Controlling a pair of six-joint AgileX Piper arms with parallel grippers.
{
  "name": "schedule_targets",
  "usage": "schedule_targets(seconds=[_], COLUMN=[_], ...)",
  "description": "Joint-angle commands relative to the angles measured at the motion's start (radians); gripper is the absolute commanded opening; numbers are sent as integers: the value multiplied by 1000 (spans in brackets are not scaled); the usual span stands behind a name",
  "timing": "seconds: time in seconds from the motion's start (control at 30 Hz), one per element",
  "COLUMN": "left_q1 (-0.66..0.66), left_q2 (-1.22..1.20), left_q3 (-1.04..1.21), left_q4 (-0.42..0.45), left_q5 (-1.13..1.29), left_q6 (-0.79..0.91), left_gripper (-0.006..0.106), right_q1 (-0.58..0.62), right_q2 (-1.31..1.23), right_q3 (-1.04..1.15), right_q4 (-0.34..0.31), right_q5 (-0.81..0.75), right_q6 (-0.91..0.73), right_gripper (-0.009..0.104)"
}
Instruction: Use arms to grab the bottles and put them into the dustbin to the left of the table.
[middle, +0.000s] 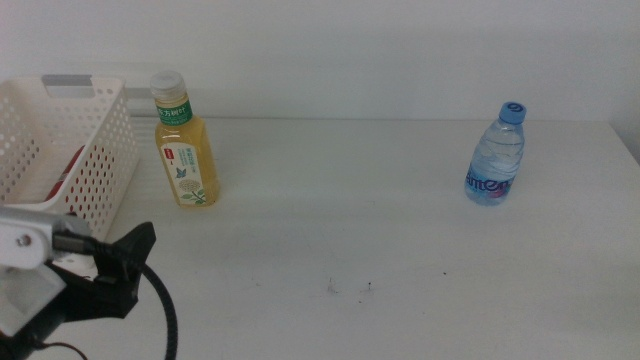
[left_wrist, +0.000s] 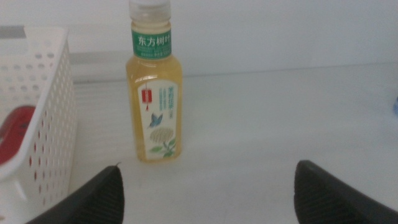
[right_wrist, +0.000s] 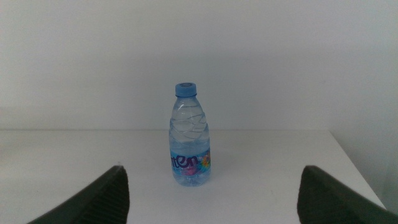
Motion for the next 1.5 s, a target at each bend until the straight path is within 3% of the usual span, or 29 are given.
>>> schedule_targets(seconds=[0.0, 0.43, 0.57, 0.87, 1.47], left_q1=[-6, -6, -6, -6, -6], left_q2=[18, 42, 42, 133, 622], left_q3=[30, 52, 52, 52, 50], left_q4=[-20, -15, 15, 21, -87], left_q5=[-81, -106, -142, -178, -727], left_q6=[-14, -12, 71, 8, -5], left_gripper=[94, 94, 94, 94, 94], right_q1=[0, 0, 0, 0, 0], right_q2=[-4, -4, -4, -4, -4], right_q3=[3, 3, 3, 3, 3], right_q4=[-6, -6, -6, -6, -6], right_q5=[-8, -8, -8, -8, -8], right_q6=[-4, -4, -4, -4, -4], right_gripper=[93, 93, 93, 93, 93])
